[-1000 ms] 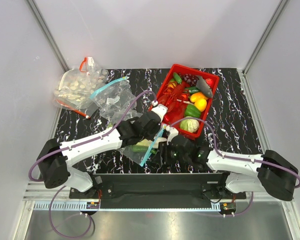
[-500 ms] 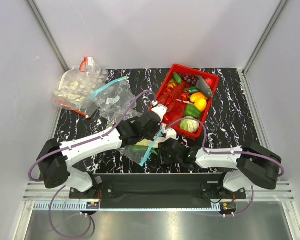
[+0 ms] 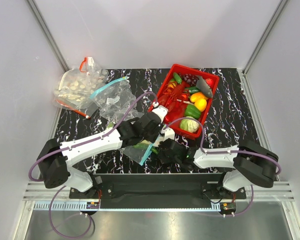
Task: Place the food in the zip-top bag and seal the zipper
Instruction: Place the fake vegetable in the zipper food storage bag.
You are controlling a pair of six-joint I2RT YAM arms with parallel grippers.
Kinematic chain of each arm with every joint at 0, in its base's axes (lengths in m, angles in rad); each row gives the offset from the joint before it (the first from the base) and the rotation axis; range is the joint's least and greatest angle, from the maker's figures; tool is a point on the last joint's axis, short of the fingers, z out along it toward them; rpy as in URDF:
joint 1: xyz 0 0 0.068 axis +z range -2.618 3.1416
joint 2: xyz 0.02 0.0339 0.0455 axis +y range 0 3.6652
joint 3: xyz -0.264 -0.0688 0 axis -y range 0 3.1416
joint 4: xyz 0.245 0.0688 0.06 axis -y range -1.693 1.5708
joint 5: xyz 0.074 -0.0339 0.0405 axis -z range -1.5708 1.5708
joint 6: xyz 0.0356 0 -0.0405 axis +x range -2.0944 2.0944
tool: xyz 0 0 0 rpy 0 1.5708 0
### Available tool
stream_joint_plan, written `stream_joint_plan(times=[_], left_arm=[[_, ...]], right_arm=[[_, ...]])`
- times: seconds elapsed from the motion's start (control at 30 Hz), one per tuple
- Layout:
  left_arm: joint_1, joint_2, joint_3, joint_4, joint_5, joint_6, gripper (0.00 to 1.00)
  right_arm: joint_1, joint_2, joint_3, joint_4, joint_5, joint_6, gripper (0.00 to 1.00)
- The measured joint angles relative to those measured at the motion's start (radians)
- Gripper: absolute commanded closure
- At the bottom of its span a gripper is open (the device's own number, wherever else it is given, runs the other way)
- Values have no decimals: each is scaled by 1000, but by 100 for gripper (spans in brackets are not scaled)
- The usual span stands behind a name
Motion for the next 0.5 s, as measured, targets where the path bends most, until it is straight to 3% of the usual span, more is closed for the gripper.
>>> stream_joint_plan(times=[0.23, 0.5], left_arm=[[-35, 32, 0, -2, 2, 8, 48], [-46, 118, 37, -10, -20, 14, 48]], right_arm=[[0, -117, -28, -10, 45, 36, 100], [-3, -110, -47, -31, 85, 125, 100]])
